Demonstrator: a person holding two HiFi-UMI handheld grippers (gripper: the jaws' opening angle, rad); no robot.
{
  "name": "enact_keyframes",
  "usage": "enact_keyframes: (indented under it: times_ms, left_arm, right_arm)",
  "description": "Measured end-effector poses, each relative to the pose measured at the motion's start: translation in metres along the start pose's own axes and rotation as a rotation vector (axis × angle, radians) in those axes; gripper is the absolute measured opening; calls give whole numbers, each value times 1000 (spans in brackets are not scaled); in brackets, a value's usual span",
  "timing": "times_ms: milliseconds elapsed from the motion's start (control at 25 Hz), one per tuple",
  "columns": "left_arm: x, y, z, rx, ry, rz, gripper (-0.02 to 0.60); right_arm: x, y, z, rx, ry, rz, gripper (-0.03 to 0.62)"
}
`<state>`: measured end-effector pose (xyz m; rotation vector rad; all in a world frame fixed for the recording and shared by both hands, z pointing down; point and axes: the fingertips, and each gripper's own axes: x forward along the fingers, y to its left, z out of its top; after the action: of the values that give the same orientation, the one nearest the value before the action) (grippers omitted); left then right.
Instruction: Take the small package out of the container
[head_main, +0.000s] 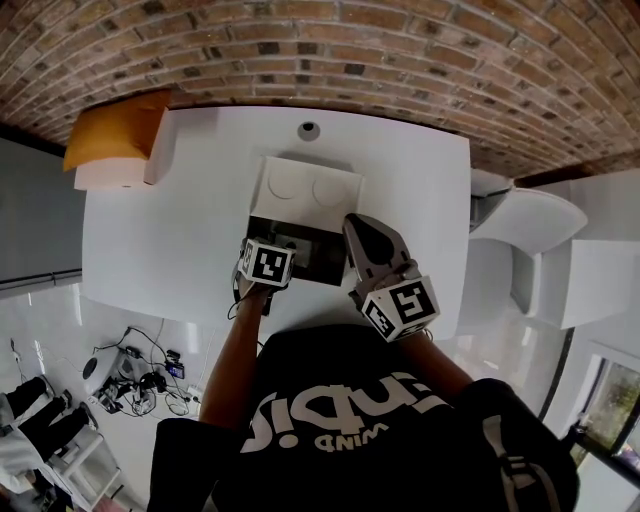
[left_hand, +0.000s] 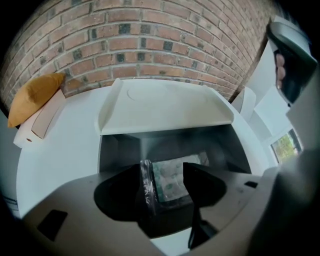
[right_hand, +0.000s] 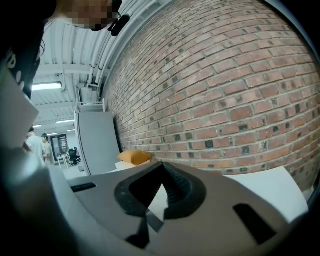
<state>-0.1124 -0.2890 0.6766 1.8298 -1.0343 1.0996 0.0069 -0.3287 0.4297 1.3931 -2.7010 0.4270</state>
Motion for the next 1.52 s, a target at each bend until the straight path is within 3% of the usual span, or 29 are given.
enact_keyframes:
  times_ms: [560,1040,1520]
  left_arm:
    - [10,-5,-10,25,148,-20,265]
    - [14,1,-16,63,203,38,262]
    - [12,2,-18,84,229,6,162]
  right_arm:
    - [-2,3,-1,2,-7,7,-2]
    - [-3,6,-2,12,-7,8,-2]
    - [-4,5,2,-1,-13,4,-2]
